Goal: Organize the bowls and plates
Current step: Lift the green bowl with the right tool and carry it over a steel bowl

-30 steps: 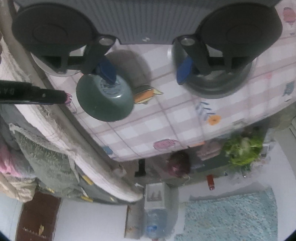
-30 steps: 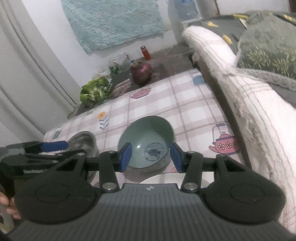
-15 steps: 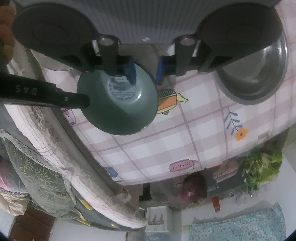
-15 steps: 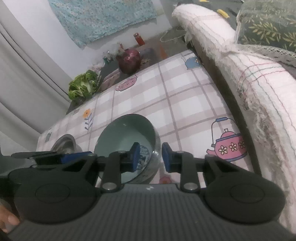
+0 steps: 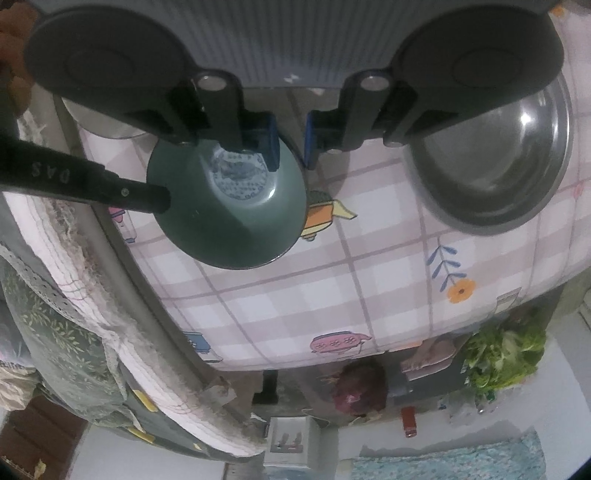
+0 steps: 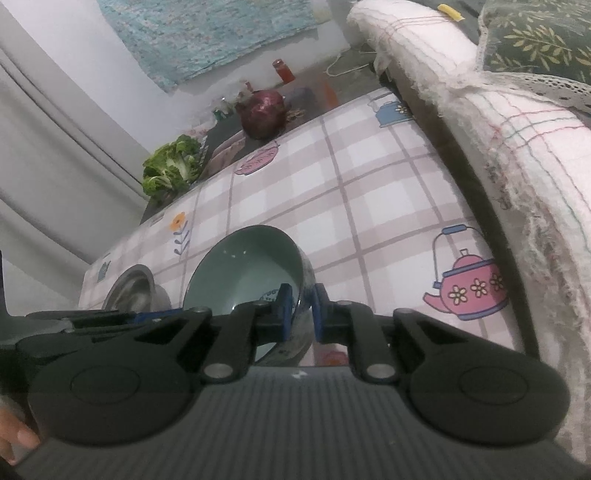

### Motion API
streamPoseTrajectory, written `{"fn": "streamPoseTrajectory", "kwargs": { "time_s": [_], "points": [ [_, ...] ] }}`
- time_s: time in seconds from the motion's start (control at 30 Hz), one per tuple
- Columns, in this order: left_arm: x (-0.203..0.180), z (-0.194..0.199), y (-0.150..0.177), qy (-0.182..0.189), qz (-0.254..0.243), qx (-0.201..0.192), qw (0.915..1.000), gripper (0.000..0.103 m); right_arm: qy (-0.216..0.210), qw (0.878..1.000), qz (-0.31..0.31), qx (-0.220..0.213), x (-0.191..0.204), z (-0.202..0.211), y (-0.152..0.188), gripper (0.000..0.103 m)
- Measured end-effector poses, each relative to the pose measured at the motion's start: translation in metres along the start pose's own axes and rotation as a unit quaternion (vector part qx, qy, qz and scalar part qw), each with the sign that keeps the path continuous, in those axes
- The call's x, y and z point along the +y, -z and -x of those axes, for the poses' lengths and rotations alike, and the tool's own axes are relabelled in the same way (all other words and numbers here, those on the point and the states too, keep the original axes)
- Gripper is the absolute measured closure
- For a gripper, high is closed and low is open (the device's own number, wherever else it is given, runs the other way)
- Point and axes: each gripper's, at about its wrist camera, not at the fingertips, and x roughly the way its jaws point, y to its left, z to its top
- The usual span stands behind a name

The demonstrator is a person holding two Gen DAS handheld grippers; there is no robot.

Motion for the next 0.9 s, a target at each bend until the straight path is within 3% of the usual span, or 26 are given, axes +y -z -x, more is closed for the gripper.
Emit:
{"fn": "streamPoseTrajectory", "kwargs": {
  "time_s": [0.4, 0.9],
  "points": [
    [-0.007, -0.015, 0.001, -0.022, -0.005, 0.014, 0.9996, 0.081, -0.010, 1.000, -0.018, 0.017, -0.002, -0.011, -0.003, 0.089],
    [-0.012, -0.025, 0.001, -0.039, -0.002, 0.017, 0.9991, 0.081, -0.015, 0.999, -0.040, 0.034, -0.007, -0.031, -0.004, 0.086]
  ]
}}
